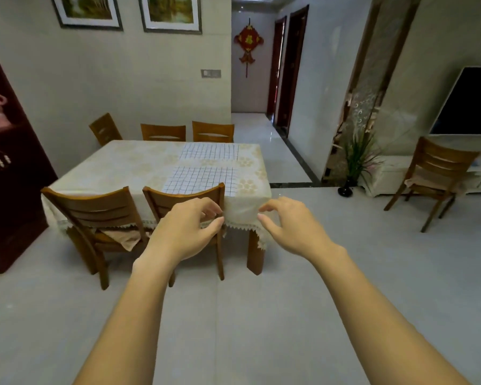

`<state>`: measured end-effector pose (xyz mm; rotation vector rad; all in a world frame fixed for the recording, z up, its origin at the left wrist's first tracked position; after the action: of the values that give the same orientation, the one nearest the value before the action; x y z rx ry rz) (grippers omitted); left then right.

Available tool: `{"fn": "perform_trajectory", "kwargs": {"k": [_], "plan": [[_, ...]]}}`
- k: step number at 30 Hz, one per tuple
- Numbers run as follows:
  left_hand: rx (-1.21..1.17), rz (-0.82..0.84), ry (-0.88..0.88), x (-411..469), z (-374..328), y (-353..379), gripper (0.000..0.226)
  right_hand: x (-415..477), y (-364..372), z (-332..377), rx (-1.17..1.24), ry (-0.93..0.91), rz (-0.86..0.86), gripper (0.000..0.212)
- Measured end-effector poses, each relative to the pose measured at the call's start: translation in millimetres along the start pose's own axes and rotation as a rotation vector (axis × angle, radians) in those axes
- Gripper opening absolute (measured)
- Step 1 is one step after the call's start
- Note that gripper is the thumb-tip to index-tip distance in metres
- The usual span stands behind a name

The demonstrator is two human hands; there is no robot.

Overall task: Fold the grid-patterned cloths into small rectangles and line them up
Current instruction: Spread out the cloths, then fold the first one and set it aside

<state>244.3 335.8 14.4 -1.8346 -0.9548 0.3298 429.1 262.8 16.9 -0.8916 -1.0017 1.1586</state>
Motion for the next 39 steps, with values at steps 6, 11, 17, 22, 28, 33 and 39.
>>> {"fn": "perform_trajectory", "kwargs": {"k": [6,11,17,22,28,33,39], "plan": [[-0.028,0.031,-0.02,66.4,46.8,4.2,0.02,74.2,-1.5,-26.7,0.028,0.048,-0.055,0.039],[-0.038,0.114,-0.006,119.5,65.3,20.6,0.024,114.5,16.5,-47.5,0.051,0.078,-0.043,0.037],[0.003,0.17,0.003,185.4,68.2,52.7,0.022,160.9,22.5,-98.5,0.053,0.101,-0.043,0.031],[0.083,0.182,-0.026,252.6,64.1,76.4,0.017,205.5,24.6,-162.5,0.044,0.113,-0.071,0.031],[0.107,0.184,-0.086,343.8,41.4,99.6,0.016,272.2,11.8,-236.7,0.139,0.06,-0.044,0.032],[0.114,0.156,-0.131,417.9,10.6,113.0,0.021,320.7,-13.1,-292.2,0.155,0.007,-0.014,0.033],[0.179,0.193,-0.193,478.3,4.5,138.1,0.027,369.9,-10.8,-343.1,0.135,-0.014,0.038,0.034]]}}
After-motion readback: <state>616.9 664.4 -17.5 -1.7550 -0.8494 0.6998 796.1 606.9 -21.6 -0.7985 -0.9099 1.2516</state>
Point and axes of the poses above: each hand's wrist, its own x-axis towards the middle knuckle, its own y-axis out of the palm, z = x × y, the point moved 10 cm from there along x, towards the middle knuckle, and after that the axes turned 10 degrees about z, right-handed, at the moved point
